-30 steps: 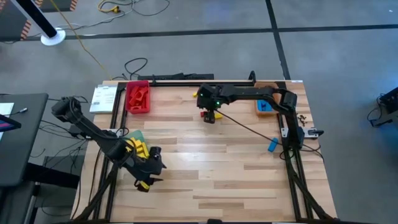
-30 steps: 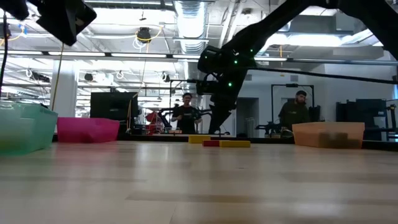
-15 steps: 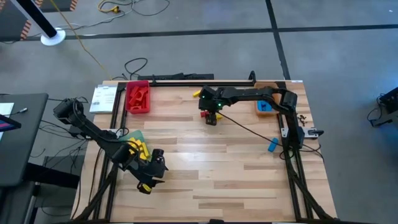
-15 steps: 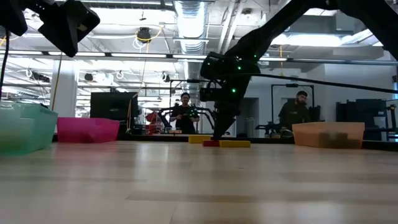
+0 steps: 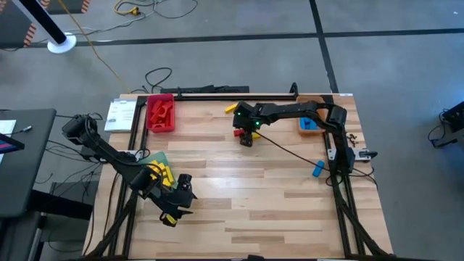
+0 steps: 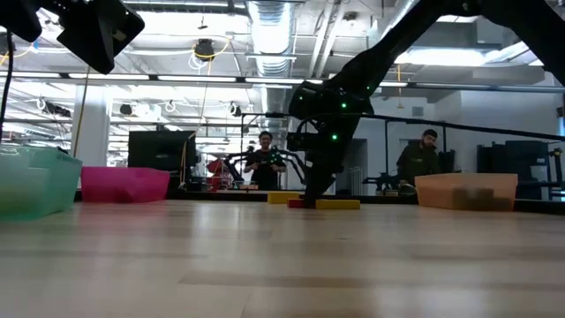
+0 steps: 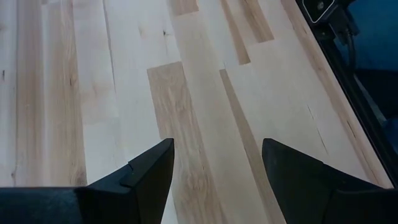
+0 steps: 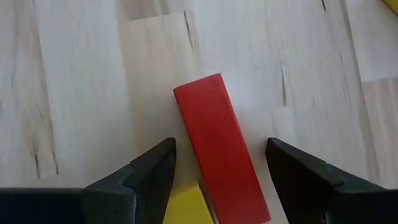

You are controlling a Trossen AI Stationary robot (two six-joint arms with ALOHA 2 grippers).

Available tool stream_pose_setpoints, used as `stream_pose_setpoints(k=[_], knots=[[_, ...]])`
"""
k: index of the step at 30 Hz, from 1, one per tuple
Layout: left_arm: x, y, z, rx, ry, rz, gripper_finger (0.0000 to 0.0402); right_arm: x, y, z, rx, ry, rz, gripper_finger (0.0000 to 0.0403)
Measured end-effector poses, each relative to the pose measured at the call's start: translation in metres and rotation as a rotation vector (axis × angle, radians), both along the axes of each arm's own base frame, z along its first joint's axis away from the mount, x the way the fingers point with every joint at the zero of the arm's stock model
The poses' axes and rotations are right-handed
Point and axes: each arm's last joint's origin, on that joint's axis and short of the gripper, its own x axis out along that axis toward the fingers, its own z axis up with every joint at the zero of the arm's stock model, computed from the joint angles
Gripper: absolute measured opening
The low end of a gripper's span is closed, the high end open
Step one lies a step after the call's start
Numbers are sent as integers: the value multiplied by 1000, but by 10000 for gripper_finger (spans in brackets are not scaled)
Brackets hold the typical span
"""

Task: Sort blocks
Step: Put the red block into the red bin

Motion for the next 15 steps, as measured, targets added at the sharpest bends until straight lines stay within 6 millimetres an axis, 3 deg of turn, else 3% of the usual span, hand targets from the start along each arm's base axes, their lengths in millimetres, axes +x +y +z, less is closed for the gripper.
stream_pose_setpoints(k=[5, 15], knots=[[0, 0, 0, -4, -4, 0, 238, 2, 3, -4, 4, 7, 5, 247], [1, 1, 1, 24, -17, -24, 238, 6, 8, -2, 11, 12, -6, 90]])
